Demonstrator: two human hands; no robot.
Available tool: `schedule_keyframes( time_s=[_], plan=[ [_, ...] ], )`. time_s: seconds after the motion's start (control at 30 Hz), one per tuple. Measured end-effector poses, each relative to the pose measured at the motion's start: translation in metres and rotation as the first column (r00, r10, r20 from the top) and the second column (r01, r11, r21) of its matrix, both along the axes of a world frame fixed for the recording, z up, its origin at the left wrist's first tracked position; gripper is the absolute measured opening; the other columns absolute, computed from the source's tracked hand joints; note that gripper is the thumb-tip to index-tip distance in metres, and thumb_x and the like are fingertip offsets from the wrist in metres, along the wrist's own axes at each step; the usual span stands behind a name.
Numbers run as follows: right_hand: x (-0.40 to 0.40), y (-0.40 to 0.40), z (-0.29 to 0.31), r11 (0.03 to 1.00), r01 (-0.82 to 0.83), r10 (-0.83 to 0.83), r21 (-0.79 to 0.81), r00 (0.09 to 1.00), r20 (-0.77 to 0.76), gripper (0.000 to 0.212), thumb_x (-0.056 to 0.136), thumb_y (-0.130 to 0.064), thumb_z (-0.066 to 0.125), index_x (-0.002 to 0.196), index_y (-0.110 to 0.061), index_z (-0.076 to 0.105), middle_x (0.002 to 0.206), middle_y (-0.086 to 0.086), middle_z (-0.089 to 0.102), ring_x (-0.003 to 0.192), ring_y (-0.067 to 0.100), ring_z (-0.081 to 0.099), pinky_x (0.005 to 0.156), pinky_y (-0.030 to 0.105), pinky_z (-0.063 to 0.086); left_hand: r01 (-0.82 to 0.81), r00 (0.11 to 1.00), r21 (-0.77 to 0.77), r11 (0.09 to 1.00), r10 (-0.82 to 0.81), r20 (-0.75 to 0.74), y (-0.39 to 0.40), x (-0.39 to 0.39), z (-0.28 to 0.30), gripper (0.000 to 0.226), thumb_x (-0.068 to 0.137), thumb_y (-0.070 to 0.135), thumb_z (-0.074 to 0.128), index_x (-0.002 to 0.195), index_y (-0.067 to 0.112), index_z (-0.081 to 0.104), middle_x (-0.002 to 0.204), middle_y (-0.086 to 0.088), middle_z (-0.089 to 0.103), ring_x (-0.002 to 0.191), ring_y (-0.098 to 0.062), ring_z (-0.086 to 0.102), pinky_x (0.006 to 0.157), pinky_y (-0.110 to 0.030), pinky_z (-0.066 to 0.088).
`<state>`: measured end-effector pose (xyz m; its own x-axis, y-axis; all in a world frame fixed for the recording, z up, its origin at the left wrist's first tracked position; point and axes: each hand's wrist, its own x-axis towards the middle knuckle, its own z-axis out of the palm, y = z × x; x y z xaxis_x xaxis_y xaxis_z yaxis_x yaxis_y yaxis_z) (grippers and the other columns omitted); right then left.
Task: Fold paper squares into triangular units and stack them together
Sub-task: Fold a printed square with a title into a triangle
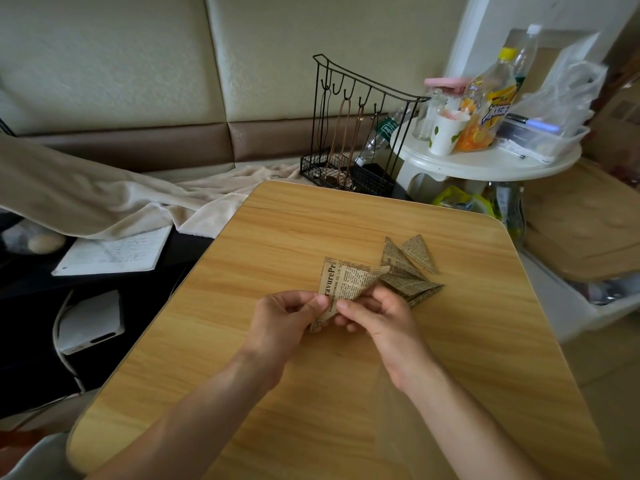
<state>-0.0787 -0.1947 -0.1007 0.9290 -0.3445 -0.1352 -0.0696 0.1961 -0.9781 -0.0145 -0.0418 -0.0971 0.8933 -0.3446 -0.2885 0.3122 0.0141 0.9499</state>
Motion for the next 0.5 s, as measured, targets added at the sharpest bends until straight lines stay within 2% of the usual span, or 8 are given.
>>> schedule_keyframes(
  time_s=[0.1,0.2,0.33,0.4,0.5],
  plan=[
    [0.0004,0.0008,-0.0013,1.0,0.024,-0.025,0.006,1.0,0.013,0.022,0.089,-0.003,0.076,0.11,-0.001,0.069,0.096,0.017,0.078,0.075,0.018,0.072,0.063,0.02,0.054,-0.002,1.0,0.017,1.0,0.002,0.02,-0.0001,0.0006,0.0015,0.017,0.088,0.016,0.078,0.101,0.005,0.078,0.094,-0.018,0.078,0.081,-0.019,0.07,0.071,-0.022,0.058],
    [0.0001,-0.001,-0.0021,0.998,0.058,-0.059,0.022,0.998,0.026,0.025,0.088,-0.005,0.078,0.109,0.005,0.067,0.091,0.014,0.077,0.076,0.019,0.072,0.064,0.021,0.054,-0.014,0.998,0.03,0.999,0.012,0.055,0.0012,0.0013,0.0034,0.01,0.088,0.013,0.078,0.095,0.006,0.079,0.084,-0.011,0.079,0.07,-0.01,0.07,0.061,-0.016,0.055],
    [-0.0011,-0.002,-0.0004,0.996,0.086,-0.087,0.025,0.996,0.019,0.027,0.087,-0.006,0.079,0.106,0.008,0.065,0.086,0.014,0.075,0.076,0.019,0.073,0.065,0.021,0.055,-0.016,0.997,0.051,0.999,0.012,0.08,0.0039,0.003,0.004,0.009,0.088,0.013,0.078,0.095,0.006,0.079,0.085,-0.011,0.079,0.072,-0.011,0.07,0.063,-0.017,0.056],
    [-0.0015,0.0003,0.0008,0.999,0.053,-0.053,-0.005,0.999,0.01,0.024,0.088,-0.005,0.078,0.107,0.005,0.067,0.092,0.017,0.077,0.077,0.019,0.073,0.066,0.022,0.055,-0.009,0.997,0.036,0.999,0.006,0.074,0.0047,0.0031,0.0042,0.011,0.088,0.012,0.078,0.096,0.005,0.079,0.088,-0.013,0.079,0.074,-0.013,0.07,0.065,-0.018,0.057],
    [-0.0019,0.0047,0.002,0.997,-0.014,0.012,-0.072,1.0,-0.019,0.02,0.088,-0.003,0.078,0.106,-0.007,0.071,0.096,0.011,0.08,0.076,0.016,0.074,0.066,0.021,0.056,0.01,0.996,0.02,1.0,-0.011,0.086,0.0055,0.0023,0.0046,0.012,0.087,0.012,0.078,0.096,0.004,0.079,0.087,-0.013,0.079,0.074,-0.011,0.071,0.064,-0.016,0.055]
  ],
)
